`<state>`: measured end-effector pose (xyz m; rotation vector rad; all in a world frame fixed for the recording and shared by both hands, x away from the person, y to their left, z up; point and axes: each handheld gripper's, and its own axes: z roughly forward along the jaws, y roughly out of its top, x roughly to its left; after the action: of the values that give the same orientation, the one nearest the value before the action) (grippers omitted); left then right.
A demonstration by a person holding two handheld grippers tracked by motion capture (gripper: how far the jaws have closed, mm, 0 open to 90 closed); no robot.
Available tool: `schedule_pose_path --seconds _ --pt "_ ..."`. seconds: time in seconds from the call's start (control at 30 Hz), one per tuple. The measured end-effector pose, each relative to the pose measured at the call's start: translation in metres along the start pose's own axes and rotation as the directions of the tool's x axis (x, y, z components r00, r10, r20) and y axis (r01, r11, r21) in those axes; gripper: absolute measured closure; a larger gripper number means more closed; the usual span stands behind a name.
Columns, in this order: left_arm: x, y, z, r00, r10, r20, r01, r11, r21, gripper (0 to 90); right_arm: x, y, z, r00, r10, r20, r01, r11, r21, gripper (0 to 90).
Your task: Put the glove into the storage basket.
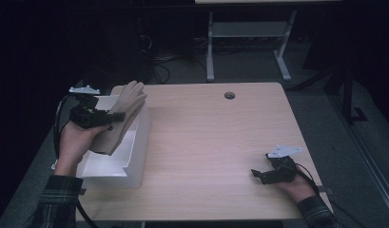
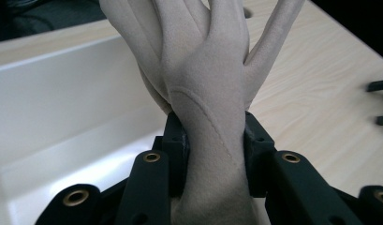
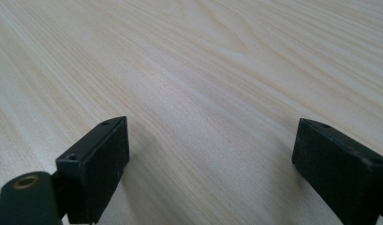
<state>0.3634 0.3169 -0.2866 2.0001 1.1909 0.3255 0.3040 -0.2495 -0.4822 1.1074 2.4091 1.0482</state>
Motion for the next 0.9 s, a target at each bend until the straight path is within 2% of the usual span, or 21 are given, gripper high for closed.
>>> schedule_pose_path --seconds 0.1,0.3,0.4,0.47,0.63,0.8,0.9 --pt "0.009 -0.011 0.006 0.9987 -0.023 -0.045 0.024 0.9993 0.029 68.4 0.000 0.000 0.000 1.0000 0.001 -0.001 -0.001 1.000 0.002 10.5" --pt "0.029 -0.041 0.034 0.9927 -0.072 -0.097 0.080 0.9938 0.078 68.2 0.000 0.000 0.000 1.0000 0.001 0.000 -0.001 1.000 0.001 10.5" --pt "0.032 -0.046 0.040 0.9907 -0.078 -0.112 0.088 0.9917 0.093 68.1 0.000 0.000 0.000 1.0000 0.002 0.000 -0.002 1.000 0.002 10.5" --pt "0.037 -0.054 0.050 0.9876 -0.076 -0.137 0.093 0.9884 0.120 67.8 0.000 0.000 0.000 1.0000 0.001 0.000 -0.001 1.000 0.001 10.5" --pt "0.042 -0.064 0.065 0.9852 -0.096 -0.142 0.117 0.9816 0.150 67.5 0.000 0.000 0.000 1.0000 0.002 0.001 -0.002 1.000 0.001 10.5" --pt "0.047 -0.074 0.078 0.9841 -0.097 -0.149 0.124 0.9747 0.186 65.5 0.000 0.000 0.000 1.0000 0.002 0.001 -0.002 1.000 0.001 10.5" --pt "0.049 -0.078 0.083 0.9822 -0.102 -0.158 0.132 0.9717 0.196 58.5 0.000 0.000 0.000 1.0000 0.002 0.001 -0.002 1.000 0.001 10.5"
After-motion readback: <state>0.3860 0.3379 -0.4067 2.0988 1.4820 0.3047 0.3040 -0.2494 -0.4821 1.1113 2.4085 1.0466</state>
